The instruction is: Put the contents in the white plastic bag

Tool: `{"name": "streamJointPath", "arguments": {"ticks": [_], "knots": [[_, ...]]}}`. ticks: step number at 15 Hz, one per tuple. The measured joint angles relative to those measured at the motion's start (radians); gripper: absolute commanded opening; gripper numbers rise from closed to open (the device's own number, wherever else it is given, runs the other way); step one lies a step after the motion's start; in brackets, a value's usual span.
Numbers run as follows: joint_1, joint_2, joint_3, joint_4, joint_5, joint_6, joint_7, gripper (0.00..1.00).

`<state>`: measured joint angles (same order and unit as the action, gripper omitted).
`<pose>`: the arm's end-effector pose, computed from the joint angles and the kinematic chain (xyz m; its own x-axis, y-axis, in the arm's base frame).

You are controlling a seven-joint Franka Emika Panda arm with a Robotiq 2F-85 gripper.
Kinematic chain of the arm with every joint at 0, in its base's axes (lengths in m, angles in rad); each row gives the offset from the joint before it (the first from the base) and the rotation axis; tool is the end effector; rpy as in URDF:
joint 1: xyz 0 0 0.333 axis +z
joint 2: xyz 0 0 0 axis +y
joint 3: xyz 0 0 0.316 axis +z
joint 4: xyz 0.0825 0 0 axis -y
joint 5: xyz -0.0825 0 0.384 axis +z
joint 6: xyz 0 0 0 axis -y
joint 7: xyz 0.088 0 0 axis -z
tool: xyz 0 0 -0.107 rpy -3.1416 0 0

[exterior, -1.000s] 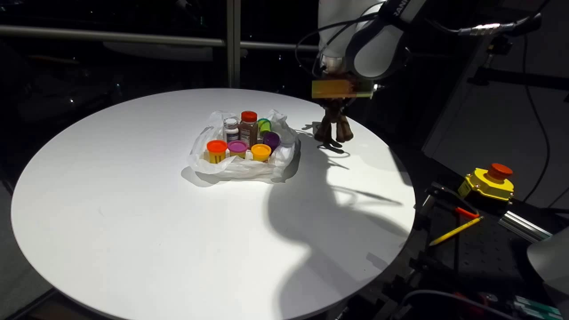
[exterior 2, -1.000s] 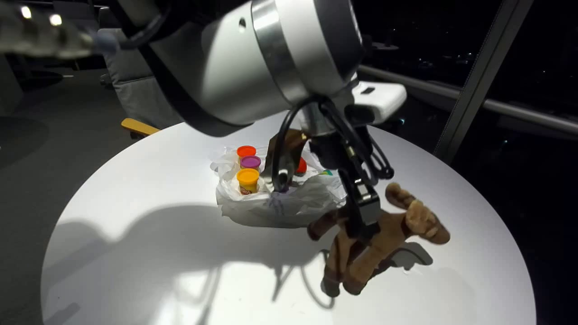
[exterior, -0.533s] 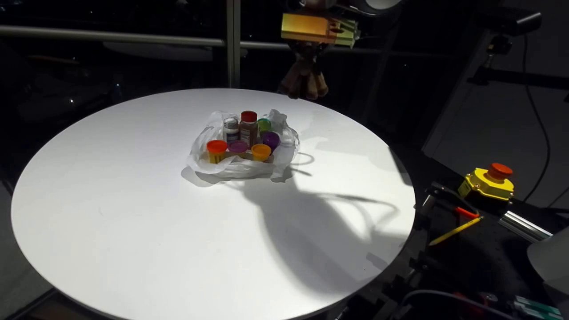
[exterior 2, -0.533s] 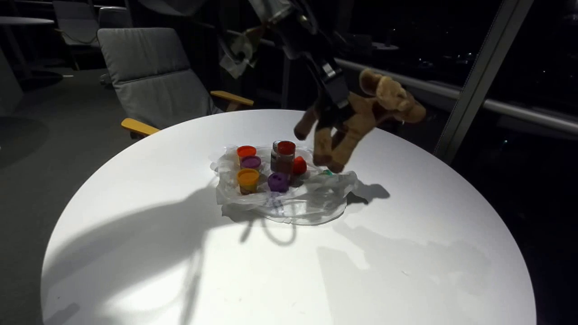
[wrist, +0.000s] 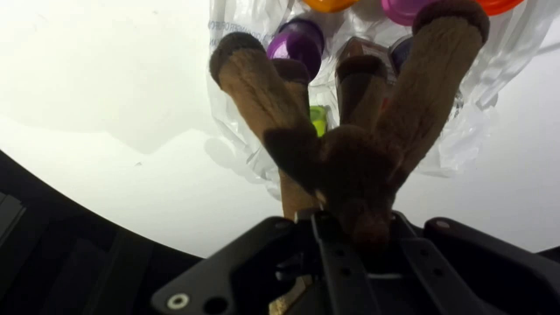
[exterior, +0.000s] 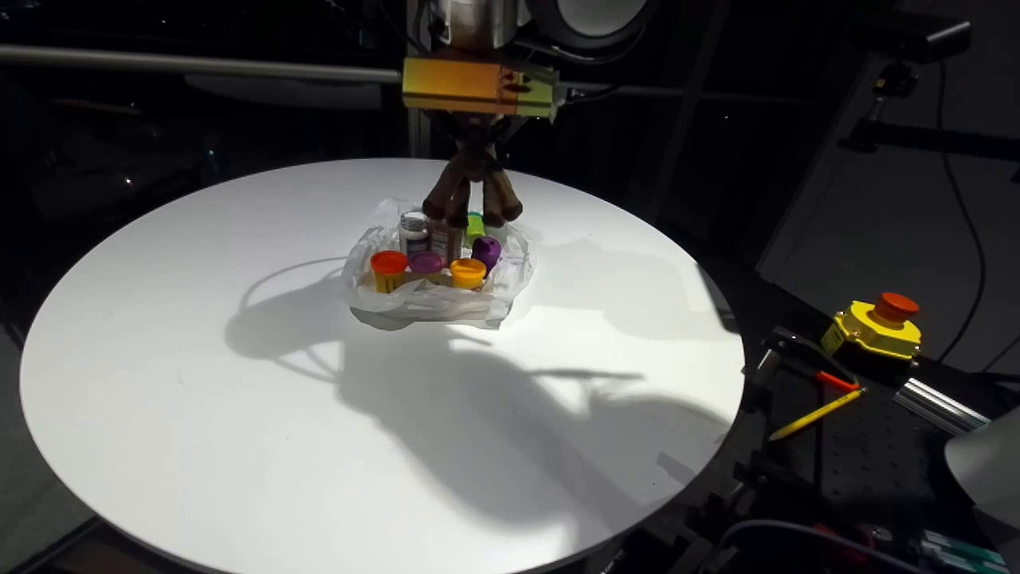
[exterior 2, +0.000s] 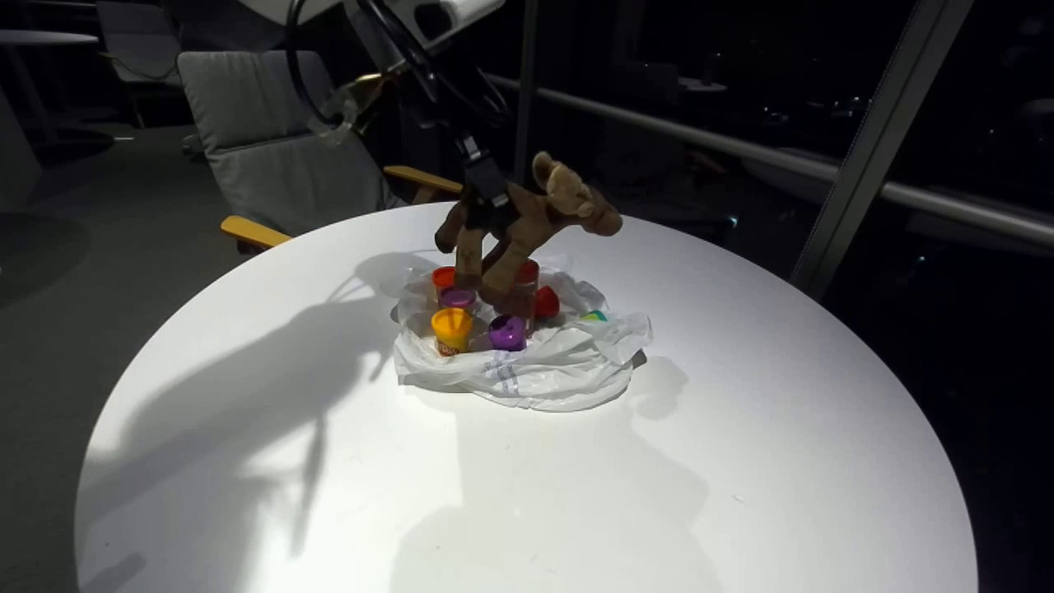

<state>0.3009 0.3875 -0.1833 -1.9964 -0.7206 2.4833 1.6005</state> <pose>0.6123 0.0795 0.2773 0.5430 -0.6681 0.5087 -0.7939 -0.6059 0.0517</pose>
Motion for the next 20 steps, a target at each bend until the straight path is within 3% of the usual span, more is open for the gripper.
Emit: {"name": "streamJointPath", "arguments": {"ticks": [5,6,7,15,20], "knots": [[-0.022,0.125,0.038,0.082,0.0,0.018,0.0,0.05],[-0.022,0.139,0.044,0.093,0.0,0.019,-0.004,0.3],[-0.023,0.149,0.05,0.102,0.0,0.019,-0.01,0.4],[-0.022,0.176,0.081,0.136,0.02,0.018,-0.05,0.99],[-0.023,0.165,0.076,0.157,0.038,0.017,-0.053,1.0]]}}
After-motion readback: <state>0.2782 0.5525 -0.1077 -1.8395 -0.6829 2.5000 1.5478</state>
